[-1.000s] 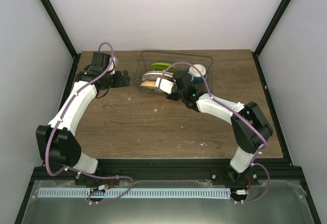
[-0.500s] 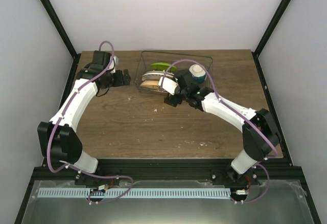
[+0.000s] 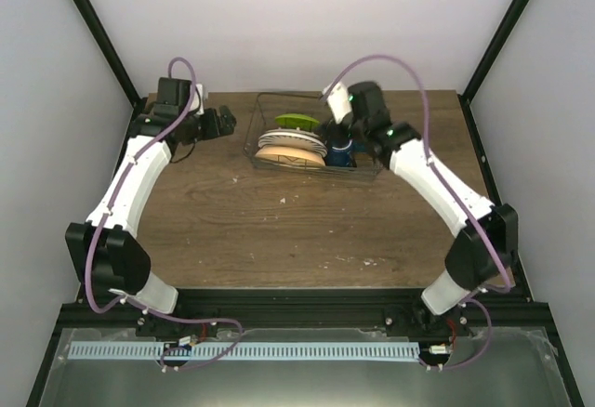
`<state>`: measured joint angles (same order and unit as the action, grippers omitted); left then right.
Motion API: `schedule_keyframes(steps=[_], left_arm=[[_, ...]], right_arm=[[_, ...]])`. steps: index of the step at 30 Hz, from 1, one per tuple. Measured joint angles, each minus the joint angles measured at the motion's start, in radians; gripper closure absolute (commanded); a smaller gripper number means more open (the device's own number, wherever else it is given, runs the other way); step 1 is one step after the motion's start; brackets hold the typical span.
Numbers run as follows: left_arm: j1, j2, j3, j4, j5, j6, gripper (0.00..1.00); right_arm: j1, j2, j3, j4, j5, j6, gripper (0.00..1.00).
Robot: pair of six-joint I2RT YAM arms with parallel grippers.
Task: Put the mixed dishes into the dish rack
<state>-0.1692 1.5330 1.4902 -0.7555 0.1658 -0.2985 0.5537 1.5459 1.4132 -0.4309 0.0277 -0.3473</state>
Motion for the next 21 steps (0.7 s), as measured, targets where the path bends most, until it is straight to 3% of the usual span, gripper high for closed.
schedule_keyframes(steps=[10,16,21], left_arm=[[0.178,0.087,0.122,0.048,0.097,-0.014,0.00],[0.208,0.125,0.137,0.033,0.036,0.011,0.00],[0.207,0.126,0.128,0.041,-0.032,0.027,0.00]], right_arm=[[-0.430,0.304,0.407,-0.126,-0.073,0.311,0.00],[-0.656,0.352,0.339,-0.179,-0.067,0.427,0.00],[-0.703,0.352,0.248,-0.187,-0.050,0.465,0.00]])
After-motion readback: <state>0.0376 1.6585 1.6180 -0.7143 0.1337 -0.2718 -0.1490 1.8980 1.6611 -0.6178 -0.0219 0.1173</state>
